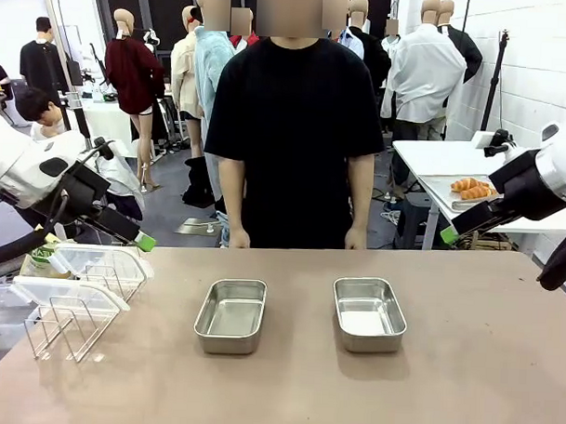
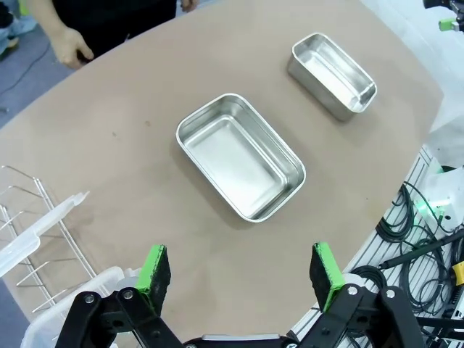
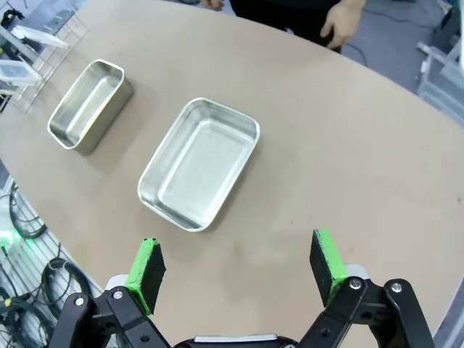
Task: Place the bread in airtight containers.
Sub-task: Lift both Airtight Container.
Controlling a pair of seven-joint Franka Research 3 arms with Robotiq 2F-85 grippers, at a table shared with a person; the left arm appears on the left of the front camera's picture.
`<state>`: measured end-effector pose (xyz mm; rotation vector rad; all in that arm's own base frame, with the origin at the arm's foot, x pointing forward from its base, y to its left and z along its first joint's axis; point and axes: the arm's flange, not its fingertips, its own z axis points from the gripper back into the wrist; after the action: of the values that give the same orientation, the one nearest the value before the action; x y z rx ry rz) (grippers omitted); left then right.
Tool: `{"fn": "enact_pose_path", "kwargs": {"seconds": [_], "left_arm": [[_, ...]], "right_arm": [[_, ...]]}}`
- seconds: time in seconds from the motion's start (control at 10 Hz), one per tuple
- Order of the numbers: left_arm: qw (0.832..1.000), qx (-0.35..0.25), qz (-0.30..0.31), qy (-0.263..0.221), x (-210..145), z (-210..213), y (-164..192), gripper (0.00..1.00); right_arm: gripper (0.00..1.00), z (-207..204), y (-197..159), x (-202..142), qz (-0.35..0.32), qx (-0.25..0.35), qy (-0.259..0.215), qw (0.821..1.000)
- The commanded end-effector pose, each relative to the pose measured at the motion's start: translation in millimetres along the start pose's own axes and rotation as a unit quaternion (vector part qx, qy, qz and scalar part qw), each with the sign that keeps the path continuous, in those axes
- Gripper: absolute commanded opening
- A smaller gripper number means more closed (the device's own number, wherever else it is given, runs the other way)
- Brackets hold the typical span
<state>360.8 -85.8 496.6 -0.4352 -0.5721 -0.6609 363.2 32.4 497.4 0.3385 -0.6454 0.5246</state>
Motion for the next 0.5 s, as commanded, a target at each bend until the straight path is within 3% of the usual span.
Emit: {"fn": "enact_pose_path", "kwargs": {"seconds": [0.0,0.4], "left_arm": [[1.0,-0.005,-0.001,0.008,3,-7,5,1.0],[1.0,-0.005,0.003,0.01,2,-11,5,1.0]], "right_arm": [[1.0,-11,0,-5,0.009,0.021,0.002,1.0],[1.0,-23,-2,-1,0.006,0.028,0.018,0.999]]}}
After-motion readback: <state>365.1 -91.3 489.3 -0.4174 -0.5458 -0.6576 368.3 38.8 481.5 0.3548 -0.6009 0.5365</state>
